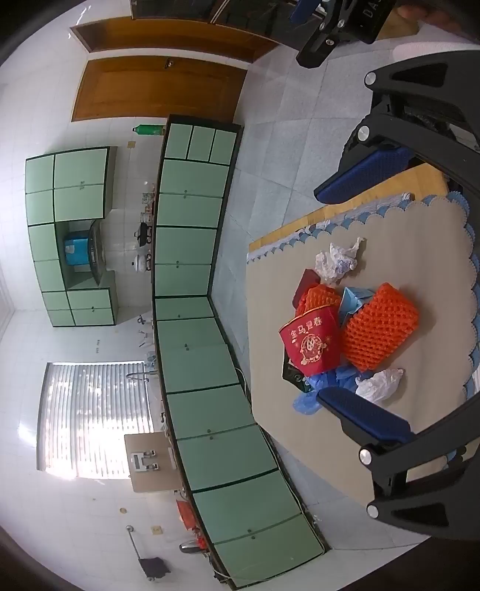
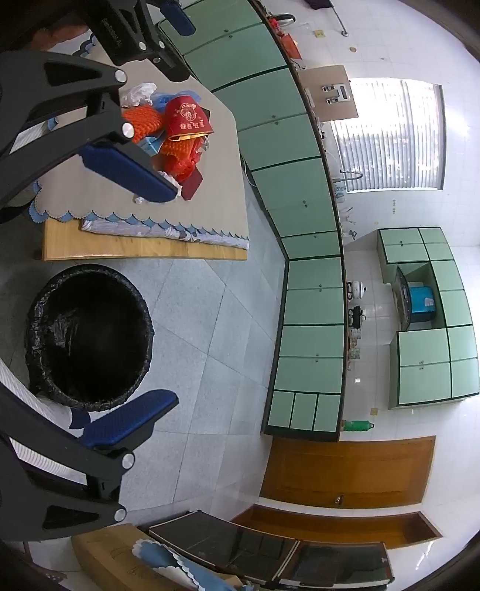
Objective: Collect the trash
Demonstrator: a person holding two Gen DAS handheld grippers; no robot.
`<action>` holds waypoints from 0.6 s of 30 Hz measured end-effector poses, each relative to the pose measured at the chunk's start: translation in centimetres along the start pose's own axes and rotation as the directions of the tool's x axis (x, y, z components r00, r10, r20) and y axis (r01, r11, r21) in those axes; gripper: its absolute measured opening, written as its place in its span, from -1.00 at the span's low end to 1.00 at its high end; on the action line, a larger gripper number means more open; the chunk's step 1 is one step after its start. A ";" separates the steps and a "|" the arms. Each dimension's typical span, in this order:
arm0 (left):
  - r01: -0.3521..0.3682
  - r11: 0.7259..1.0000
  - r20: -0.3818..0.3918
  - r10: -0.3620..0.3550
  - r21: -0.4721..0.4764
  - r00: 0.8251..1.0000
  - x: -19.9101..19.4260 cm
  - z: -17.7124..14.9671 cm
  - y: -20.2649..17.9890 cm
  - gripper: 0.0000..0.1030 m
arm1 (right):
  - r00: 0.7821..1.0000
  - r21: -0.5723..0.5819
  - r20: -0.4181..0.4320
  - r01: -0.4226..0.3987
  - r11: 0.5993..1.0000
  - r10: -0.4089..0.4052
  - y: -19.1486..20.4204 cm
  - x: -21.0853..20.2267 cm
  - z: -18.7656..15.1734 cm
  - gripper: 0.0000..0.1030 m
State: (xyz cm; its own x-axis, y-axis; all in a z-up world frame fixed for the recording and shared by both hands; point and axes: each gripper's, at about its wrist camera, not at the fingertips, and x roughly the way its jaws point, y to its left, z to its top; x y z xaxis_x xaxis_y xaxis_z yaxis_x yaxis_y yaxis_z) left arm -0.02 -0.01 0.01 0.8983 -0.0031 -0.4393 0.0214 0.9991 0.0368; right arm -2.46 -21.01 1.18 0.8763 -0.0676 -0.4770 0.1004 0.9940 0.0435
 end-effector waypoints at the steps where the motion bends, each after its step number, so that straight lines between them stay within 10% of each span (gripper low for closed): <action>1: 0.001 1.000 0.000 -0.001 -0.002 1.000 0.0 0.0 0.0 0.88 | 1.000 0.000 0.001 -0.001 1.000 0.001 0.0 0.0 0.0 0.91; 18: 0.000 1.000 0.007 0.000 0.000 1.000 0.0 0.0 0.0 0.88 | 1.000 0.005 0.004 -0.002 1.000 0.002 -0.2 0.0 0.0 0.91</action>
State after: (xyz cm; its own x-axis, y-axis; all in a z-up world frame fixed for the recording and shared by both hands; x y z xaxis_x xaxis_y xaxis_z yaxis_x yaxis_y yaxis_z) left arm -0.05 -0.04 0.01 0.9015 -0.0032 -0.4328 0.0212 0.9991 0.0368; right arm -2.51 -21.21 1.20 0.8783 -0.0656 -0.4736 0.1006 0.9937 0.0490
